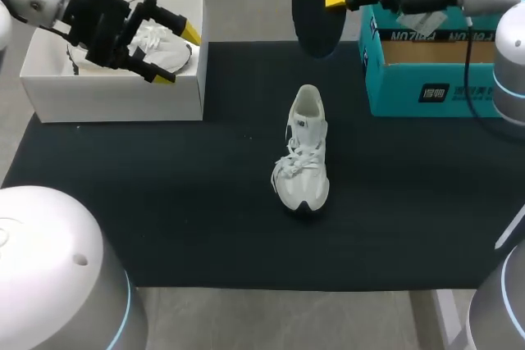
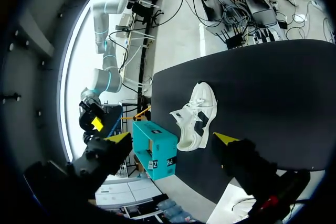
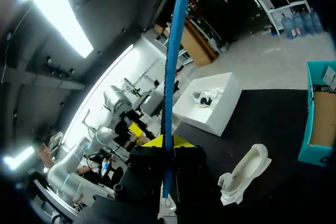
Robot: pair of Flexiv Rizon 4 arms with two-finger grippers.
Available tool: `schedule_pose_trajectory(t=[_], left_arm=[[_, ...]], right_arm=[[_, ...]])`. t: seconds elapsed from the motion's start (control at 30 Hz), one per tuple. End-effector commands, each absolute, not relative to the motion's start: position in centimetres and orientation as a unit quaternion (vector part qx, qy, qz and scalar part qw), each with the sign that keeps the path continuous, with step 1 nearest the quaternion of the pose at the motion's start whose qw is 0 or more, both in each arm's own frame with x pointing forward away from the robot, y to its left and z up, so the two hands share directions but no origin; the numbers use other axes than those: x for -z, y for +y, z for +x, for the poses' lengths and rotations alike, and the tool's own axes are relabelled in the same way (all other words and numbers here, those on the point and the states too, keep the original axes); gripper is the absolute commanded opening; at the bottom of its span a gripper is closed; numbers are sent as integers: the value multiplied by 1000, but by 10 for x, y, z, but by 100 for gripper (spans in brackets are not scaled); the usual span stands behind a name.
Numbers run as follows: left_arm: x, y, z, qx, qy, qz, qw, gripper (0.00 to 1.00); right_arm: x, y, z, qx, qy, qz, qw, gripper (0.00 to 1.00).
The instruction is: Take the shoe out of the shoebox, open the shoe tongue, remove and reinsert the insole, then place the shoe into the shoebox
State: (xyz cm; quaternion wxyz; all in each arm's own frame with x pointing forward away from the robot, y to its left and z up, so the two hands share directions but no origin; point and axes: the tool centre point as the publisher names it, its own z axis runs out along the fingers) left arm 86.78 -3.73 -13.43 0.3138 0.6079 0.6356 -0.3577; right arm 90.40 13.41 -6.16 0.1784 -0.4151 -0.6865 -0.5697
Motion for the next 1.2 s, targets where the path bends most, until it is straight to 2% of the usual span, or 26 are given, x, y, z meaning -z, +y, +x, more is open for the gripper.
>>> schedule_pose_trajectory(t=[0.03, 0.77, 0.97, 1.2], left_arm=[[134, -37, 866, 356, 636, 608, 314, 100], [134, -37, 866, 356, 636, 608, 314, 100], [134, -37, 866, 356, 636, 608, 314, 100], [134, -37, 866, 356, 636, 608, 314, 100]], right_arm=[[60, 138, 905, 567, -687, -418, 176, 0], [60, 138, 905, 567, -687, -418, 176, 0], [82, 143, 942, 547, -719, -402, 150, 0], [105, 139, 959, 542, -725, -407, 119, 0]])
